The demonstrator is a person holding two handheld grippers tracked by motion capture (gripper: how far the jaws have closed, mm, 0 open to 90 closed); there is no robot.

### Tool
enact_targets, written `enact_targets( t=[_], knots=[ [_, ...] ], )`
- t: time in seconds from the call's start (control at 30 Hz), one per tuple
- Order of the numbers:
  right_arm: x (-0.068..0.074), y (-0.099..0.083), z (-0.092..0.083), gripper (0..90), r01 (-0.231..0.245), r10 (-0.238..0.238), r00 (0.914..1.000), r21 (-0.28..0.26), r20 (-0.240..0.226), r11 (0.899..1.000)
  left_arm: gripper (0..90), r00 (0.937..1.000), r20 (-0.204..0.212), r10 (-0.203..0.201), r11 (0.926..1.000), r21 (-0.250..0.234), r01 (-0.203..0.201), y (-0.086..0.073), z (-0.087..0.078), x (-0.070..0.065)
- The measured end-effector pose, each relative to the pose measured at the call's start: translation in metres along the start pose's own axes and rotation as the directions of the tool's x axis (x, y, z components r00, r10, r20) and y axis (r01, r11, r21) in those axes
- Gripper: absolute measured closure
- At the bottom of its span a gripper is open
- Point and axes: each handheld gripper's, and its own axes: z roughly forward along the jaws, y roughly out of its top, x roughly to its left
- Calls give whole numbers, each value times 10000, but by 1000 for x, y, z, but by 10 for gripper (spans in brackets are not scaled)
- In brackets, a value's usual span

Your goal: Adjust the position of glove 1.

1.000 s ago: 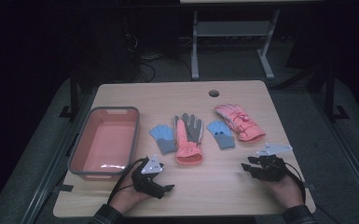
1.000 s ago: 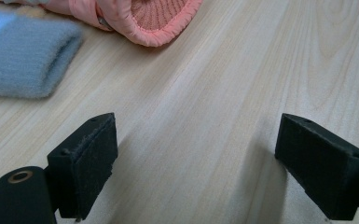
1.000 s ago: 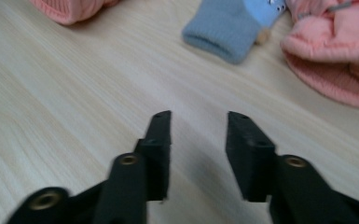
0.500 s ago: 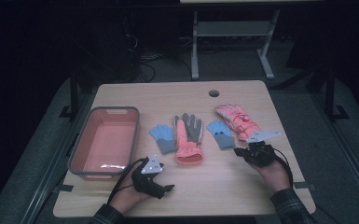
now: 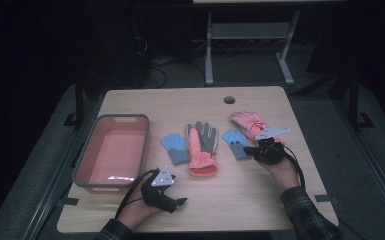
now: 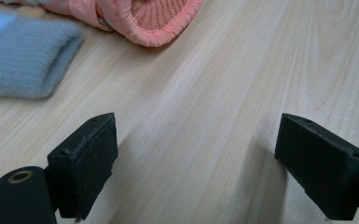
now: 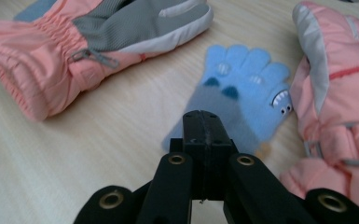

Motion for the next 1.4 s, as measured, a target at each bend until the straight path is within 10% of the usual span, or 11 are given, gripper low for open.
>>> enact_targets(
  t=[0.67, 1.4],
  knots=[
    [-21, 4, 34, 900, 46, -56, 9999, 702, 144, 9975, 124, 10000, -2, 3, 10000, 1, -3, 0, 0, 0],
    [6, -4, 25, 900, 409, -338, 9977, 1234, -593, 9915, 124, 10000, 73, -35, 10000, -15, 36, -1, 0, -1]
  ],
)
